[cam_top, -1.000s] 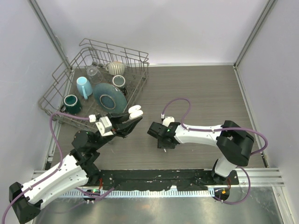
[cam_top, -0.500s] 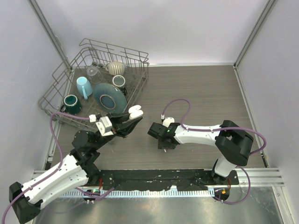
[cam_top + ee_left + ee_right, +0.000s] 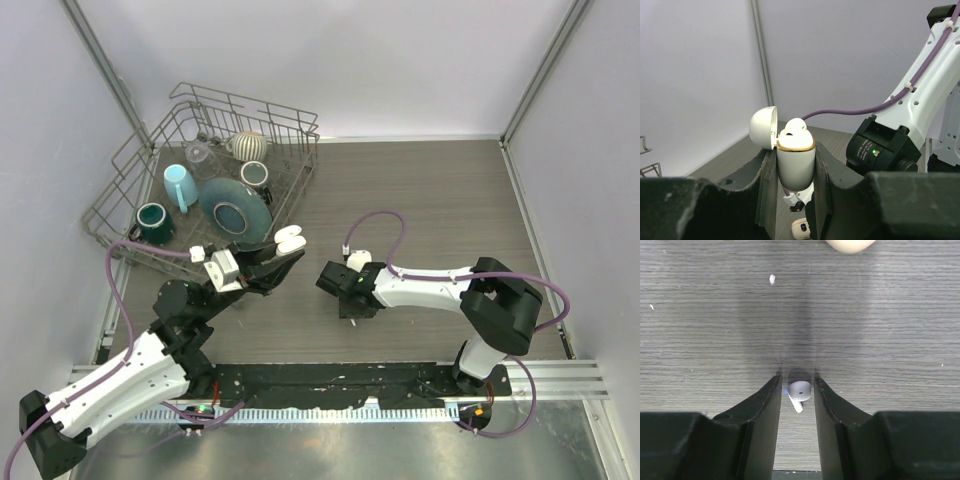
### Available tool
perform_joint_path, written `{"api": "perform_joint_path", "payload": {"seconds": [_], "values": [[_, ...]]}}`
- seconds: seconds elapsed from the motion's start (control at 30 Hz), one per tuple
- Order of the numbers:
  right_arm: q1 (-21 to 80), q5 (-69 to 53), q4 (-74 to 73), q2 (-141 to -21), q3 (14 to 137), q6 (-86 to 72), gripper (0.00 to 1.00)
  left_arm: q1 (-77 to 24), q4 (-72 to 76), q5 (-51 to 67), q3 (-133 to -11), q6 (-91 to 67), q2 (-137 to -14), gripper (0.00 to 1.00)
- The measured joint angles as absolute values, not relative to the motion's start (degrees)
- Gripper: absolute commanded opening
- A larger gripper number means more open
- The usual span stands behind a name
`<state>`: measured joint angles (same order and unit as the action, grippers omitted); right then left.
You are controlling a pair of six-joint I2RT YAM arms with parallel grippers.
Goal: Insert the wireless bluetooth earbuds into the charging case
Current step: Pick up the earbud from the center of the board.
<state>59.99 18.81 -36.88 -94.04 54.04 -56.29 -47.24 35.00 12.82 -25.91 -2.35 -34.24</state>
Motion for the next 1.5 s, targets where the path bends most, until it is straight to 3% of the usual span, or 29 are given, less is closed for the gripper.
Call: {"api": "perform_joint_path", "payload": {"seconds": [0.5, 0.87, 1.23, 1.5], "values": [[60.0, 18.4, -36.0, -94.3, 54.2, -53.9, 0.29, -47.2, 35.0, 12.8, -25.9, -2.4, -34.2, 0.0], [60.0, 18.3, -36.2, -94.4, 54.4, -53.9, 0.01, -47.2, 35.0, 12.8, -25.9, -2.5, -34.2, 0.0], [59.9, 20.1, -36.3, -93.1, 54.2, -53.9, 0.01, -47.2, 35.1, 12.9, -25.9, -2.6, -34.7, 0.0], [59.9, 25.6, -33.9, -75.6, 49.7, -54.4, 0.01, -47.2, 35.4, 12.9, -25.9, -2.7, -35.7, 0.0]]}}
